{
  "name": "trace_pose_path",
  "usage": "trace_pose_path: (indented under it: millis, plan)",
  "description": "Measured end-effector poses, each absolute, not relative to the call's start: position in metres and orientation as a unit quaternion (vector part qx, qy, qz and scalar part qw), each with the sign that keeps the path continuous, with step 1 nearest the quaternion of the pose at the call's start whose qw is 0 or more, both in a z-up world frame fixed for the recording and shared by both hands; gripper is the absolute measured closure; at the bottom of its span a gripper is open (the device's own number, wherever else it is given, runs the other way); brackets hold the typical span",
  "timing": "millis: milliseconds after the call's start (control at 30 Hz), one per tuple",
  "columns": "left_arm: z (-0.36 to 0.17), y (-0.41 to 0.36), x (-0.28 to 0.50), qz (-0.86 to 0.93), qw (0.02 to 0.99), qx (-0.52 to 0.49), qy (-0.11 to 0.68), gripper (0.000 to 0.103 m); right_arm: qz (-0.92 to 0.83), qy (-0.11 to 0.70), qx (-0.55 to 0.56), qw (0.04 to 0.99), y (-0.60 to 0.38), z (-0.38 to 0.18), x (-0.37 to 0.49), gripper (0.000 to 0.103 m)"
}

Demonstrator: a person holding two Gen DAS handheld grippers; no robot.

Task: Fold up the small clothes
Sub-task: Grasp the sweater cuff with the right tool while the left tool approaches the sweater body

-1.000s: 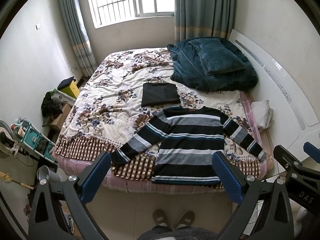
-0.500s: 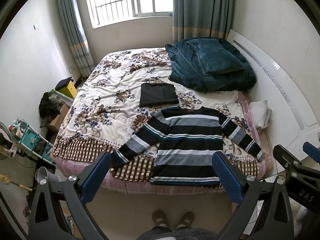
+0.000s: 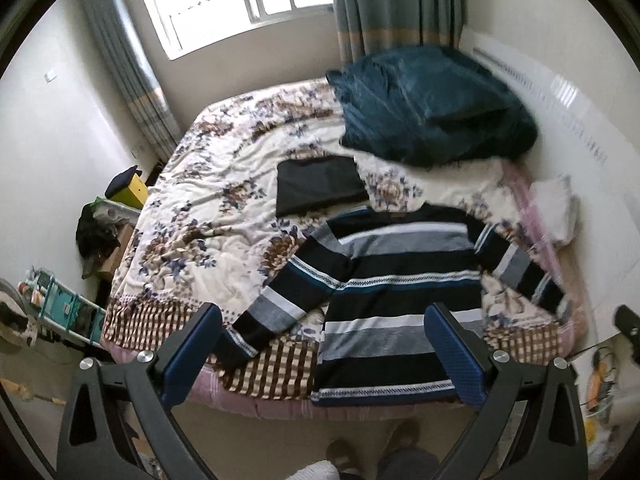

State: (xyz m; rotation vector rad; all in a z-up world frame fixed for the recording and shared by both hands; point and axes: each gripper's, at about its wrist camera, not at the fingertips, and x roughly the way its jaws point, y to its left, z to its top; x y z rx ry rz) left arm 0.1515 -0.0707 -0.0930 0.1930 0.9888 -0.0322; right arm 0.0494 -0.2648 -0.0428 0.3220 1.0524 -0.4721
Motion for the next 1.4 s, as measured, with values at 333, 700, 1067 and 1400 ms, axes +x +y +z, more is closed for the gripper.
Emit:
trace_pose_path:
  millis: [333,700,1067,1400]
  plan:
    - [-0.279,-0.175,0.259,-0.005,0.824,0.123,0.553,0.0,-0.314,0.534,0.312,0.72,-0.476,-0.275,0.119,0.0]
    - [-0.49,-0.252,0.331,0.013,0.75,0.13,0.648,0.0,-0.447,0.439,0.515,0.586,-0.655,-0.524,0.094,0.011]
    - [-0.551,-0.277,0.38,0.013,0.745,0.129,0.654,0.0,-0.506,0.337,0.511,0.608,-0.718,-0.579,0.105,0.096]
    - [-0.508,-0.204,0.395,0.038,0.77,0.084,0.632,0.0,-0.352,0.382,0.294,0.802,-0.601,-0.439,0.256,0.096]
